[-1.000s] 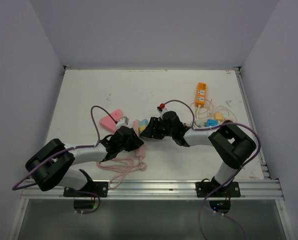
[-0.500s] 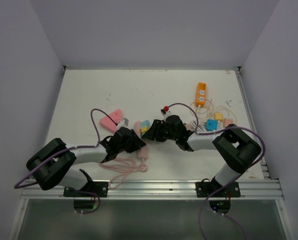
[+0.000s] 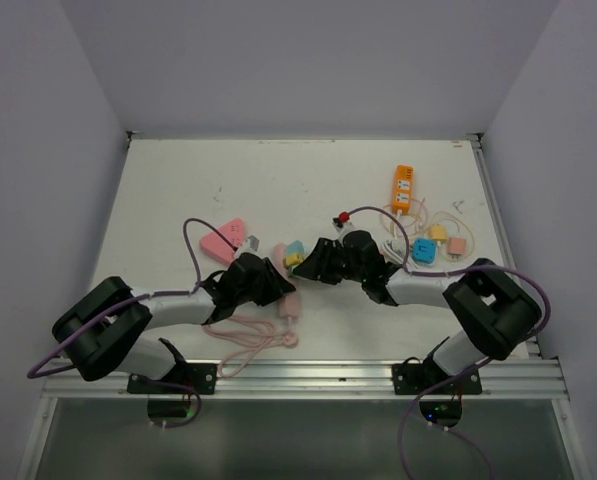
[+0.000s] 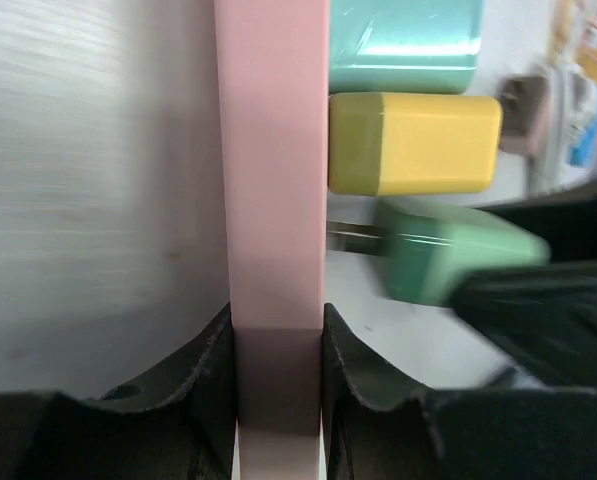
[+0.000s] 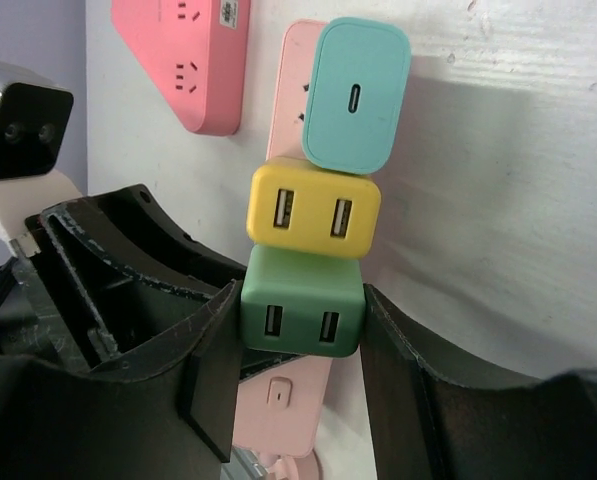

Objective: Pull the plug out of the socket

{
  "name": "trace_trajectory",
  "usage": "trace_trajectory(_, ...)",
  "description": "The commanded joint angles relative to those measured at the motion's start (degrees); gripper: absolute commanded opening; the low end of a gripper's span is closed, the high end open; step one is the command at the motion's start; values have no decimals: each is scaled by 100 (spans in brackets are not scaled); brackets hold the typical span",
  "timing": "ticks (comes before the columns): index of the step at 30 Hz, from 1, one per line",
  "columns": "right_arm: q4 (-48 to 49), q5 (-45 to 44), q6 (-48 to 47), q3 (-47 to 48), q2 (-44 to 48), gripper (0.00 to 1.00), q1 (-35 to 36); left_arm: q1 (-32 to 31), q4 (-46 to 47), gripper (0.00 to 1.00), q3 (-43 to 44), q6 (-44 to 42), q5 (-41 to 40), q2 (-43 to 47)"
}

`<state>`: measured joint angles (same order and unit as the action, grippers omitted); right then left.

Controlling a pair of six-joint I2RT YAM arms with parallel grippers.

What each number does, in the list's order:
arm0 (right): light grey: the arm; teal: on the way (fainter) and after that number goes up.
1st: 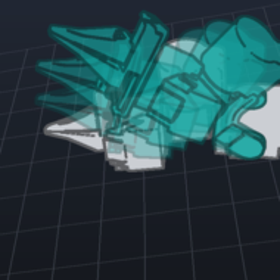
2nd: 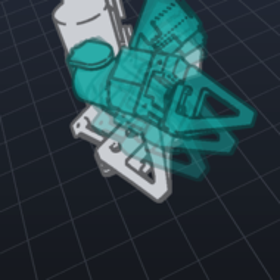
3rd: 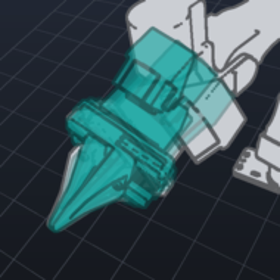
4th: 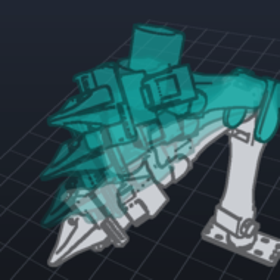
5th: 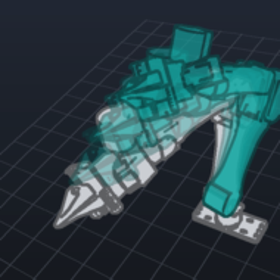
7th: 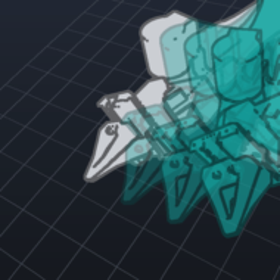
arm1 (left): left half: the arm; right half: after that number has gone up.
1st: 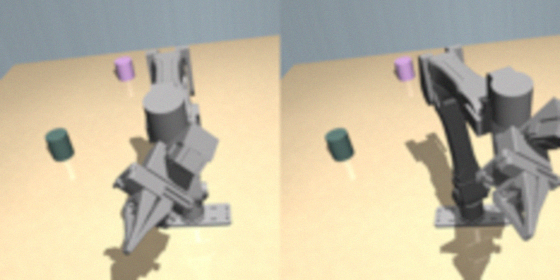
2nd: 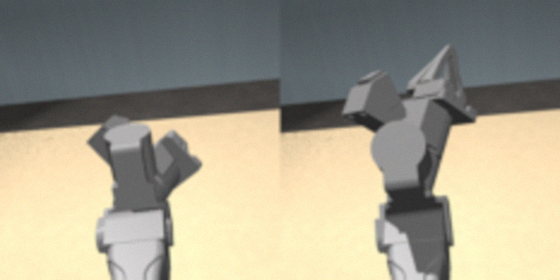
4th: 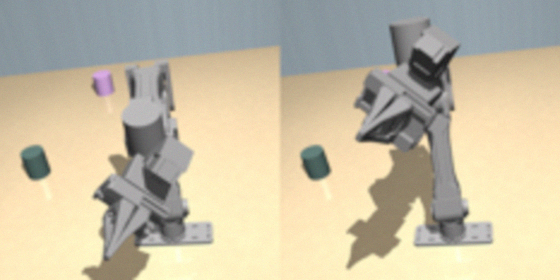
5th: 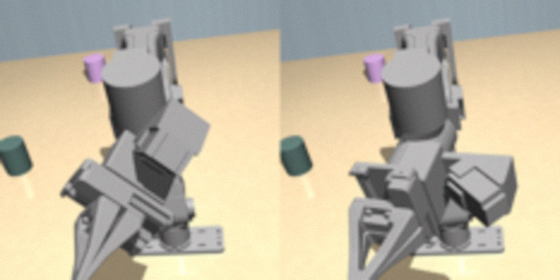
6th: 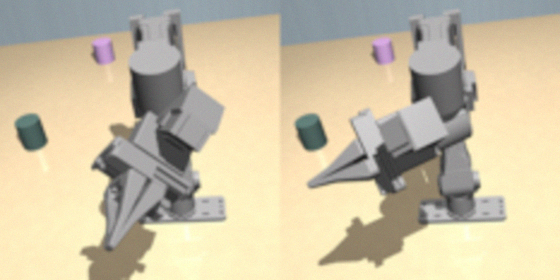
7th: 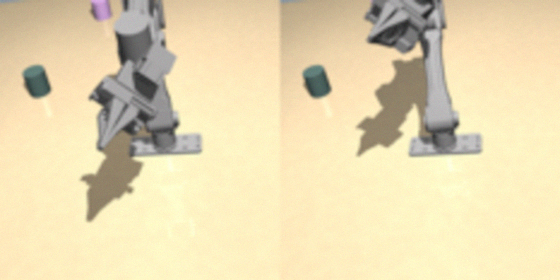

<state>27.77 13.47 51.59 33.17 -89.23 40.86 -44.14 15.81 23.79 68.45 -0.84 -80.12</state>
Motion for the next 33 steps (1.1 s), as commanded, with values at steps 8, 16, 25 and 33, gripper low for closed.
trace_trajectory(8,-395,-134,-343,111,1100,0,-491,248,-1889,0,-120,64,-1313,-197)
trace_trajectory(16,-1282,-890,-501,-274,1548,0,-1141,248,-1678,0,-138,-173,-1164,-145)
trace_trajectory(25,-1677,-1233,-598,-671,1523,0,-1994,178,-1142,0,-59,-560,-865,-268)
trace_trajectory(33,-2056,-1488,-571,-689,1540,45,-2355,125,-1010,0,-15,-683,-760,-320)
